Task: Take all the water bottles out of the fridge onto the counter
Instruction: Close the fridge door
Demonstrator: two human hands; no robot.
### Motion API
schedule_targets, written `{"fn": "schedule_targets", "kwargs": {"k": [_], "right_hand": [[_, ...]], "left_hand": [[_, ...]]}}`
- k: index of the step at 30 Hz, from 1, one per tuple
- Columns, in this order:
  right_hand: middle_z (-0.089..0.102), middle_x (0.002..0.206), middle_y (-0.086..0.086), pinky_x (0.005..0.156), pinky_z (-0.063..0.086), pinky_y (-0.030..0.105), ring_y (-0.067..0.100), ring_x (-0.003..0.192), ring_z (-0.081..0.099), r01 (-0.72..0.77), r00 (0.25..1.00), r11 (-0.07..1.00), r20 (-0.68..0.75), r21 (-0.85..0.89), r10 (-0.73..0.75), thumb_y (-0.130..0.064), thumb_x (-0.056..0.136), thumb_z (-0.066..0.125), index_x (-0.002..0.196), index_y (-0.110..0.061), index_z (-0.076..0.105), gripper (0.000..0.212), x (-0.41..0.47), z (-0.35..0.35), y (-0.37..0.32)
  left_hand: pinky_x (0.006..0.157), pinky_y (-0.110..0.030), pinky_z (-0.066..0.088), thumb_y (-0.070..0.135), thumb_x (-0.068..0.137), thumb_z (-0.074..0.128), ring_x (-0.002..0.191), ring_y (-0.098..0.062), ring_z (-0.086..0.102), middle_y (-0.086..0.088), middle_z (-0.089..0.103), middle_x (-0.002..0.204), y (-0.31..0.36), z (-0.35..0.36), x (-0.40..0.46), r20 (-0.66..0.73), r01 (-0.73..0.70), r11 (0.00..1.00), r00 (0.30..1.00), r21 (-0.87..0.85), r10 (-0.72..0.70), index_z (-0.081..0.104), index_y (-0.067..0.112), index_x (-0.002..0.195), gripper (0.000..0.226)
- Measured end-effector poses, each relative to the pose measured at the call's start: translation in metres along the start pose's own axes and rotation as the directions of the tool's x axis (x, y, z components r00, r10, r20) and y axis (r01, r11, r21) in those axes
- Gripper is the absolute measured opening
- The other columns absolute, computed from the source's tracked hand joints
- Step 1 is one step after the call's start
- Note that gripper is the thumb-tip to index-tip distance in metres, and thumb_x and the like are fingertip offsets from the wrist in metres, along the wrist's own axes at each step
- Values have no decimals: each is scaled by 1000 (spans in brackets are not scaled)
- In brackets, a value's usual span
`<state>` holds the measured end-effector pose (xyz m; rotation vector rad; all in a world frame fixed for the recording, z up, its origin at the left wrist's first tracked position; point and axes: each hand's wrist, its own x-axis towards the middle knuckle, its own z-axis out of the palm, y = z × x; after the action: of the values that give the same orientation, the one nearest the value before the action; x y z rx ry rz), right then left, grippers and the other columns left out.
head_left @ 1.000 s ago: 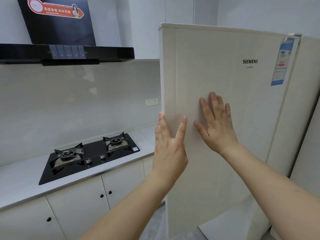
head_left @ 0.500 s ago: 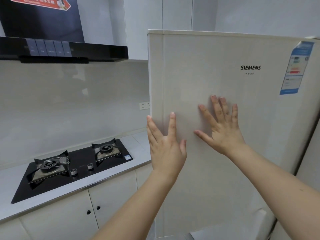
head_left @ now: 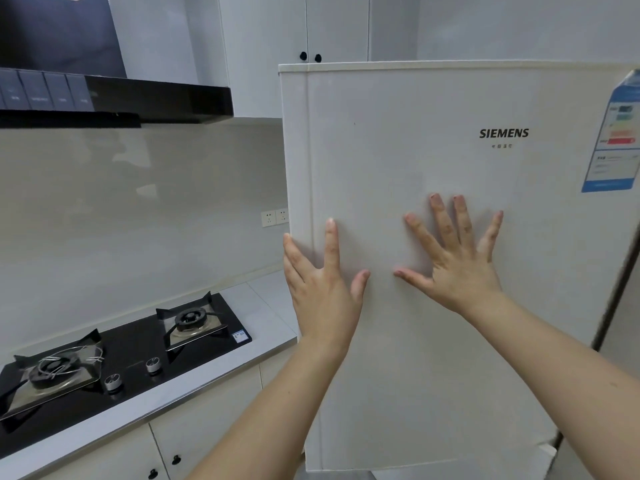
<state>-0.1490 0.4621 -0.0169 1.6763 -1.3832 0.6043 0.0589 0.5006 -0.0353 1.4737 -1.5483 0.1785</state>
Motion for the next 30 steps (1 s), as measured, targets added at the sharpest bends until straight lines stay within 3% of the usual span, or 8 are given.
{"fn": "schedule_targets", "kwargs": {"k": [10,18,25,30], "right_hand": [[-14,161,3,108,0,73,36,148,-4,30,994,999,-100,-36,-33,-73,86,34,154,-31,8,84,27,49,-2],[8,161,11,107,2,75,43,145,8,67,991,992,-112,-106,-79,-67,86,43,154,-27,21,82,46,83,0],[11,161,12,107,2,74,43,146,8,110,983,967,-119,-230,-140,-66,88,41,154,-24,20,81,63,119,14],[8,161,13,107,1,75,44,146,6,88,988,966,-106,-242,-116,-65,90,40,155,-23,16,81,77,139,17]], "left_hand": [[114,-50,24,60,83,63,140,-47,18,-28,2,156,-25,45,53,3,-12,998,1000,-56,13,5,43,154,92],[116,-52,24,69,78,62,144,-40,12,-23,2,158,-36,90,100,25,45,974,999,-224,-41,6,50,151,94],[117,-51,24,73,71,67,147,-28,6,-9,0,161,-39,129,139,69,96,922,995,-375,-75,4,63,143,96],[116,-42,24,70,70,71,149,-22,6,-6,4,161,-40,152,166,104,125,889,991,-441,-87,10,63,143,95]]}}
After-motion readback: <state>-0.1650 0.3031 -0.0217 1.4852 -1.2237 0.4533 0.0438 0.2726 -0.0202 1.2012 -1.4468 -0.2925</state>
